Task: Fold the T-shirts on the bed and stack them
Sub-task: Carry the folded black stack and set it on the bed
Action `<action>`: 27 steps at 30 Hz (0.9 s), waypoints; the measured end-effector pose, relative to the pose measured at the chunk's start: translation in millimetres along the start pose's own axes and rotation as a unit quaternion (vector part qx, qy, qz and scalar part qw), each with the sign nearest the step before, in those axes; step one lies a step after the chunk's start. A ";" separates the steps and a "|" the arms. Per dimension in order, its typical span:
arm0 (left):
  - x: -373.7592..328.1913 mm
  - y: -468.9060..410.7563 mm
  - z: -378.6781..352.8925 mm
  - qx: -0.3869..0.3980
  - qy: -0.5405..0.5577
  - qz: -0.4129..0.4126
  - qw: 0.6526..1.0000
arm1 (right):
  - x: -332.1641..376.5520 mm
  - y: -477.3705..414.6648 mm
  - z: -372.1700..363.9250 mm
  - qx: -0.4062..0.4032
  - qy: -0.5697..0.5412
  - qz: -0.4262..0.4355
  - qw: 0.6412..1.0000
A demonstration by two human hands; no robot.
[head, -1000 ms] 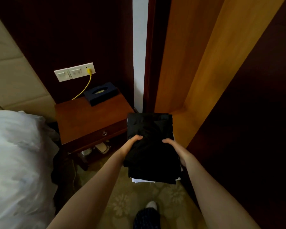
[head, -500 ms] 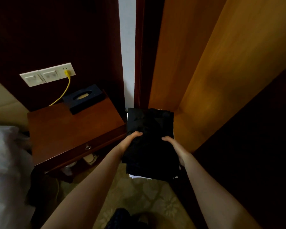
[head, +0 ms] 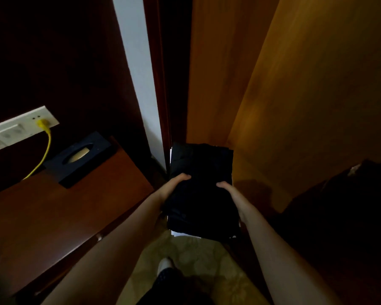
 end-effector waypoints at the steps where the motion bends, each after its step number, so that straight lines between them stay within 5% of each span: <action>1: -4.8 -9.3 0.5 0.002 0.003 0.004 1.000 | 5.3 -5.0 -1.5 -0.002 -0.007 0.000 1.000; 12: -38.8 -120.7 -30.2 0.041 0.025 0.034 0.998 | 55.4 -94.2 15.7 -0.013 -0.059 -0.033 0.998; 27: -46.4 -366.3 -123.9 0.090 0.020 -0.005 0.996 | 85.8 -329.2 94.6 -0.060 -0.178 -0.027 0.982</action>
Point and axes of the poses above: each hand's wrist, its own y-axis away from the middle knuckle, its own z-axis out of the back of the hand, x = y × z, the point moved 6 cm from there along -y, towards the middle knuckle, and after that the axes turned 13 degrees about -x, right-handed, at the moved point
